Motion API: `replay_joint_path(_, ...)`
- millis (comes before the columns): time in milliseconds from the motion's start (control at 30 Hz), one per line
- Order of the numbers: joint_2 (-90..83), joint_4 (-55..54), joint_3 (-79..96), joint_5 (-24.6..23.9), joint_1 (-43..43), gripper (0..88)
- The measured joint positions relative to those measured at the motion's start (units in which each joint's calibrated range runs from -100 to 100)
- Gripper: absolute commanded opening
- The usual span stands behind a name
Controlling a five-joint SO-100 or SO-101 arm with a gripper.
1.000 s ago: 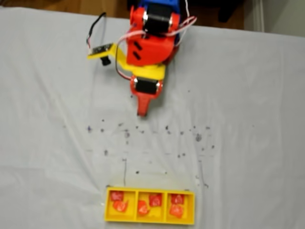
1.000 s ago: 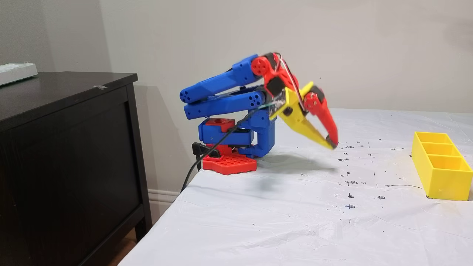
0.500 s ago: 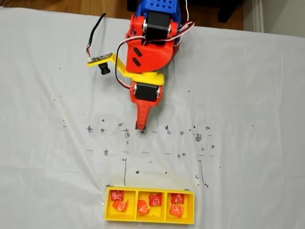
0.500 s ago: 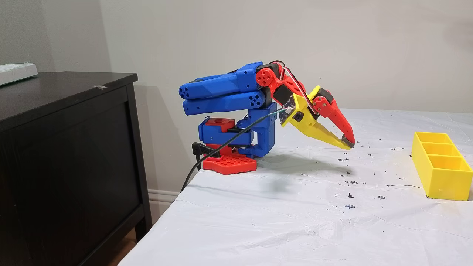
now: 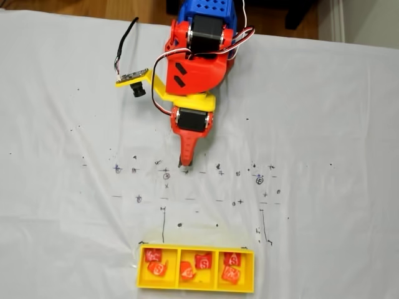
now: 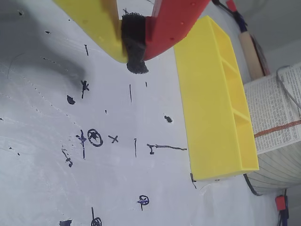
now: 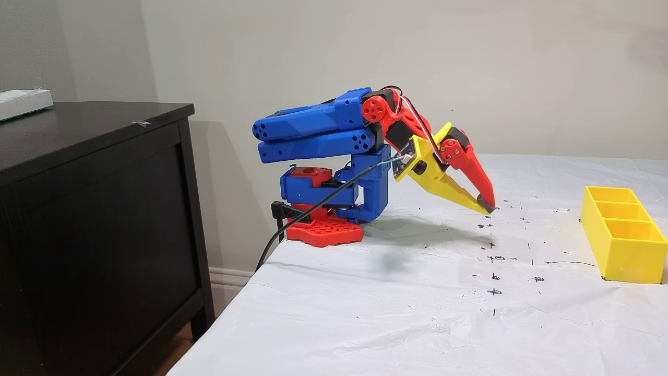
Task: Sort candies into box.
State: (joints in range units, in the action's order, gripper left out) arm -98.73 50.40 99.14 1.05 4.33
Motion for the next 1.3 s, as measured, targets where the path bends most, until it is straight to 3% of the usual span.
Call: replay_joint_path(1300, 0.00, 0.00, 0.00, -0.93, 1.64, 0.2)
